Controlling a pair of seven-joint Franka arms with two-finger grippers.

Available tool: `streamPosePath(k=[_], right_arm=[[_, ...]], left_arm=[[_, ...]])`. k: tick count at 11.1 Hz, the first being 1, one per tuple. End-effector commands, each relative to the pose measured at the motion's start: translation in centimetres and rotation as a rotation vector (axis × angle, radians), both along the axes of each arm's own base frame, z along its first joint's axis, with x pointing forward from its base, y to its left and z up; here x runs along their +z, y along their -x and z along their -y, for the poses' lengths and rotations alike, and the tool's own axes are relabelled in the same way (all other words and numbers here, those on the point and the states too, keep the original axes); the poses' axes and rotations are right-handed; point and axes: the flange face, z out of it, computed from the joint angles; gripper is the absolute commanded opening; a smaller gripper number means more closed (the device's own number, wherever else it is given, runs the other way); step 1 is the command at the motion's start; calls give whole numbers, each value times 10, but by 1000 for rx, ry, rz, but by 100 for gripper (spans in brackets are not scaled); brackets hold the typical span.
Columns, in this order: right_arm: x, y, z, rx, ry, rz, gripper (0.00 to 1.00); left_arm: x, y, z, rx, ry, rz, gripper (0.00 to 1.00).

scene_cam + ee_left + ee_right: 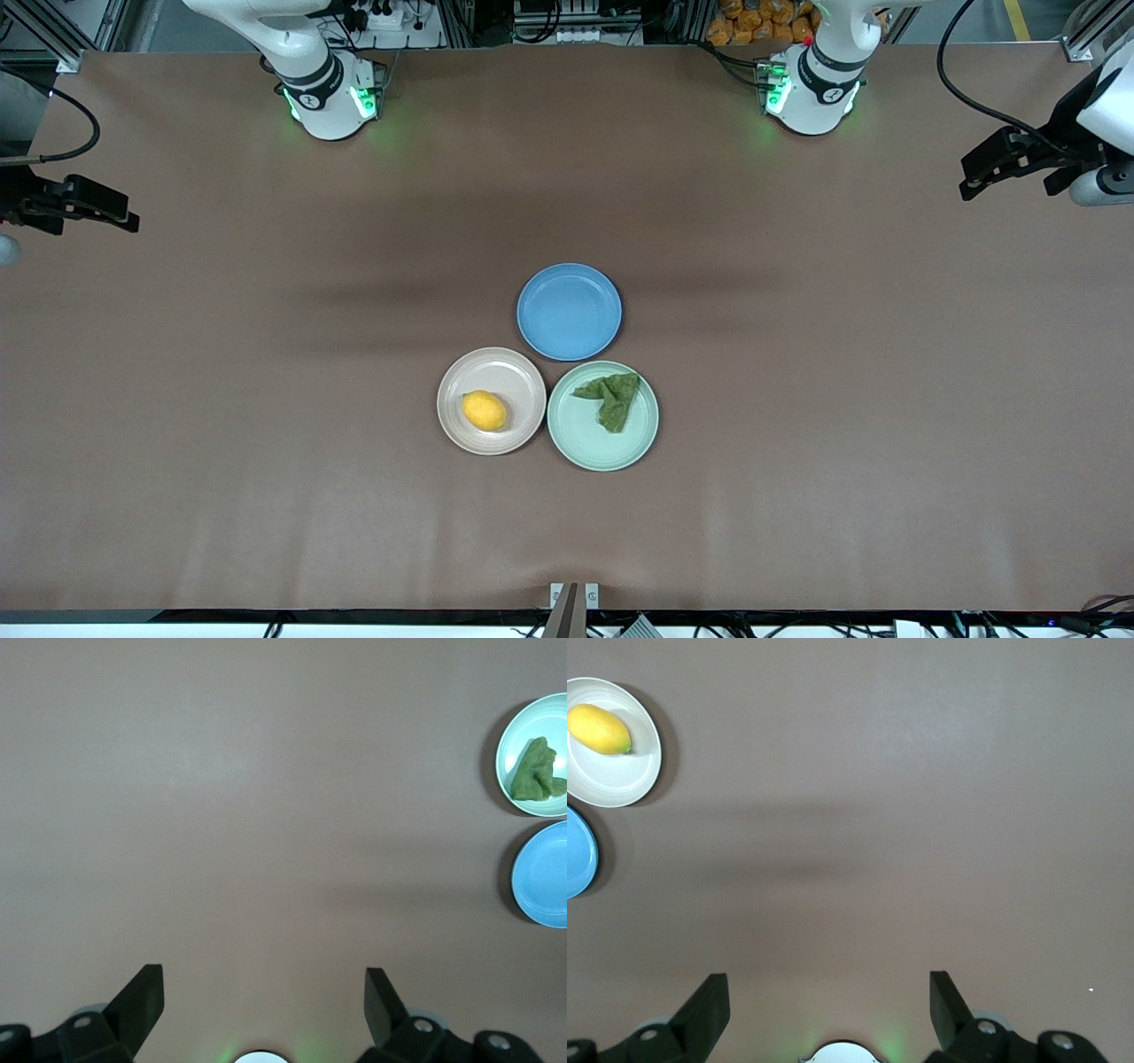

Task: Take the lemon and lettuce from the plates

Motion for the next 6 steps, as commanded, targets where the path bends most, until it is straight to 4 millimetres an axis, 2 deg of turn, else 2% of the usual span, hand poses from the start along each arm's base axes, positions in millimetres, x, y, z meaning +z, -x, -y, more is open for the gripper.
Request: streamPosePath(k=[1,4,6], right_arm=[[1,3,3,-12,13,5,100],[1,3,3,-12,13,5,100],[1,3,3,-12,13,5,100]], left_arm=[[5,0,-2,-21,-20,-3,100],[5,1,0,-32,-21,-5,100],[-14,-10,8,-46,-10,-35,100]])
